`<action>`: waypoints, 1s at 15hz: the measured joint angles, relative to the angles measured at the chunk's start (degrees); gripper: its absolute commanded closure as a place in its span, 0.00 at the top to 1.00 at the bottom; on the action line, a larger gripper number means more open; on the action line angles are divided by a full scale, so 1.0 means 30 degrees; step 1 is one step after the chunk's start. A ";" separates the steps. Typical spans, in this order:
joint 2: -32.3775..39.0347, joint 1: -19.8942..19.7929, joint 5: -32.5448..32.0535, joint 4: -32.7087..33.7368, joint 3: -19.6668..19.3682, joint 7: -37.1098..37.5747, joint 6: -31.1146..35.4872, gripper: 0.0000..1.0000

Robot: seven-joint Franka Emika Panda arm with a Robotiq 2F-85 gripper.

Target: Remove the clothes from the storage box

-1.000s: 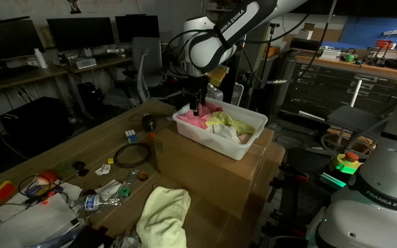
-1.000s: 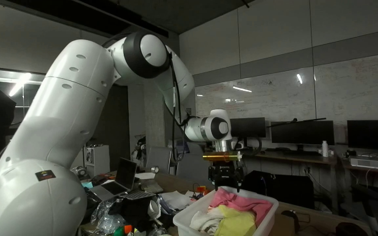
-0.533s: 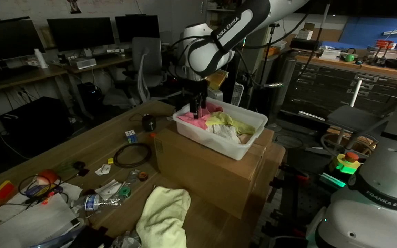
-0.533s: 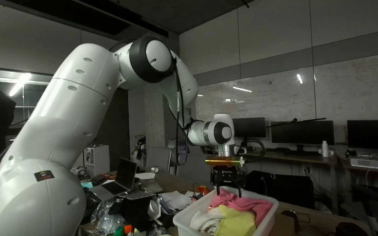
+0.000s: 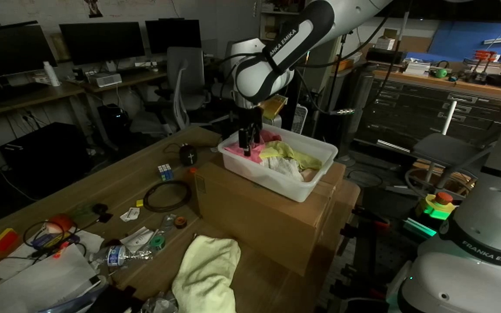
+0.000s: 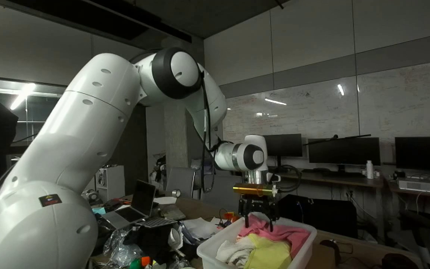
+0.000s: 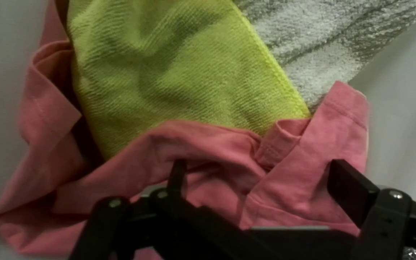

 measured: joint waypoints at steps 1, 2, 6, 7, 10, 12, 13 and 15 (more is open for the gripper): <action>0.0100 0.0000 0.0029 0.0035 0.0000 0.0000 0.0000 1.00; 0.0193 0.0000 0.0050 0.0072 0.0000 0.0000 0.0000 1.00; 0.0382 0.0000 0.0064 0.0231 0.0000 0.0001 -0.0003 0.66; 0.0395 0.0000 0.0064 0.0257 0.0001 0.0001 -0.0003 0.58; 0.0397 0.0001 0.0087 0.0345 0.0028 0.0021 -0.0003 0.33; 0.0397 0.0001 0.0167 0.0419 0.0056 0.0025 -0.0004 0.19; 0.0397 0.0001 0.0218 0.0449 0.0067 0.0025 -0.0004 0.11; 0.0397 0.0001 0.0357 0.0474 0.0075 0.0025 -0.0006 0.03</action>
